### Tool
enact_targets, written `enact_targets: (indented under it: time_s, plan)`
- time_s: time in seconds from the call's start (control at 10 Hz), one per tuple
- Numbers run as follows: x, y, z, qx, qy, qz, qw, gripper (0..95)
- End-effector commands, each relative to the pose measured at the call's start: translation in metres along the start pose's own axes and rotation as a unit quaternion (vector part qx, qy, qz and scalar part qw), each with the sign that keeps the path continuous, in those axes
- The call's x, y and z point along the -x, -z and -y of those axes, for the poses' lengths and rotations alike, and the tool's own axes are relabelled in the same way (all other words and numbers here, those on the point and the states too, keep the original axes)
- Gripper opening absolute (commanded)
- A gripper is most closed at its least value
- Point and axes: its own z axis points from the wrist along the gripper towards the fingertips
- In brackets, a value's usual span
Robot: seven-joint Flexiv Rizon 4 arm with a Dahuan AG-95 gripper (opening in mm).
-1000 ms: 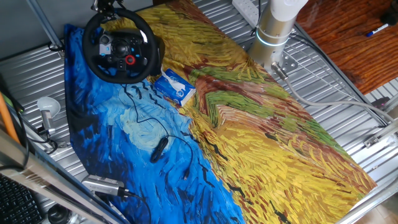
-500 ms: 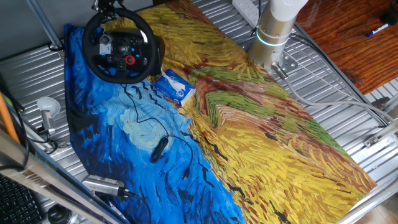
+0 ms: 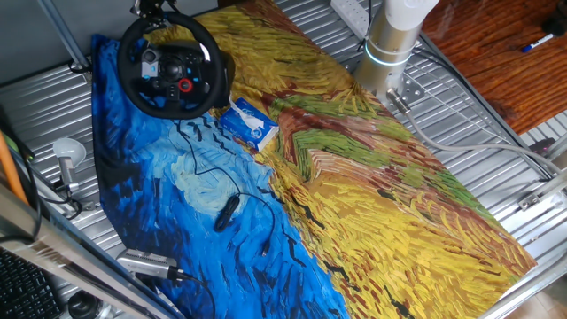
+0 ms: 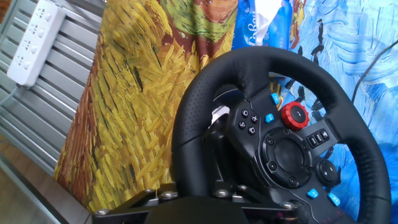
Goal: Rotate the steering wheel 90 degrees clockwise
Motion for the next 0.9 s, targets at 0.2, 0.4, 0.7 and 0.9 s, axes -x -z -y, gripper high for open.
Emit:
enact_targets:
  time_s: [0.2, 0.4, 0.7, 0.9]
  plan:
    - [-0.0007, -0.001, 0.0006, -0.003, -0.007, 0.002, 1.0, 19.0]
    - [-0.0003, -0.0009, 0.0008, -0.004, -0.011, 0.004, 0.9999, 19.0]
    - [0.0007, -0.0012, 0.0012, -0.005, -0.018, 0.006, 0.9998, 19.0]
    - [0.0014, -0.0022, 0.0004, -0.004, -0.018, 0.006, 0.9998, 19.0]
